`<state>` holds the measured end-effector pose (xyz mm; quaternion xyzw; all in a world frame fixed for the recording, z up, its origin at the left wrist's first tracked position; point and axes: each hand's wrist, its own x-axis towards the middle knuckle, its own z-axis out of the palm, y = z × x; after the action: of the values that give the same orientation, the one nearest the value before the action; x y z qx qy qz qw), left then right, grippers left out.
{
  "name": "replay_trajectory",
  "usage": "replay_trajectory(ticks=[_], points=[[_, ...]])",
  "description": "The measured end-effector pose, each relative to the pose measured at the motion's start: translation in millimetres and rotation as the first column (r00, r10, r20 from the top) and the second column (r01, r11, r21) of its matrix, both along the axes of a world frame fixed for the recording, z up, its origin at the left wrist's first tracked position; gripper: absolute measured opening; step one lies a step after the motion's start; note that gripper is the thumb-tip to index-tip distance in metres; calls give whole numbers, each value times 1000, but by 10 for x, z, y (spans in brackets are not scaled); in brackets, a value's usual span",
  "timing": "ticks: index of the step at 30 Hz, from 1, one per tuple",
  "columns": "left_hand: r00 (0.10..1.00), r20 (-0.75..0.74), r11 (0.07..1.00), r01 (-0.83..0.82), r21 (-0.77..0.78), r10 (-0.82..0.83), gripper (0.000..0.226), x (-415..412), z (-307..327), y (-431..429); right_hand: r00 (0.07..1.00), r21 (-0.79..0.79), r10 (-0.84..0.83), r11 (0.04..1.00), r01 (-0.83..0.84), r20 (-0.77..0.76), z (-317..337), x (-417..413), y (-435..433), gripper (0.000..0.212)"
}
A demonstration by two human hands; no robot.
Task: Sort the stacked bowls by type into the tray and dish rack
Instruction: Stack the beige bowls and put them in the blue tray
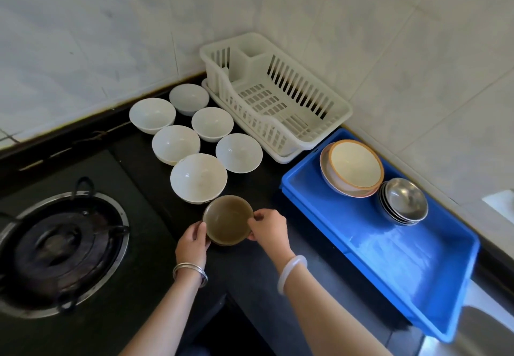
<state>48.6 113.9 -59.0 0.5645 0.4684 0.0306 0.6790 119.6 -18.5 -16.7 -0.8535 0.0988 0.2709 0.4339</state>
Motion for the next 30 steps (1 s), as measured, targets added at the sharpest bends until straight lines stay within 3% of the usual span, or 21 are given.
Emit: replay_trajectory(ticks=[2,9,12,15,23,30], points=[[999,-17,999,39,21,-39,32,10,-5,10,1000,-16,-8,1000,8,-10,-10,3,25,5],[998,-27,998,59,9,-59,33,24,-5,12,999,-90,-29,996,27,-24,-86,19,-15,24],[998,-23,998,60,20,-60,32,16,16,11,989,32,-26,999,31,-142,-116,33,-13,25],[995,-2,994,96,42,-96,31,39,77,-22,968,221,-97,964,149,-230,-122,-12,-80,18],[953,146,964,266,21,-266,24,396,429,-481,928,322,-369,874,364,-49,129,-61,-709,16],[775,243,799,601,-1,-583,9,785,775,-1446,777,228,-615,782,580,130,416,-86,-1740,24]])
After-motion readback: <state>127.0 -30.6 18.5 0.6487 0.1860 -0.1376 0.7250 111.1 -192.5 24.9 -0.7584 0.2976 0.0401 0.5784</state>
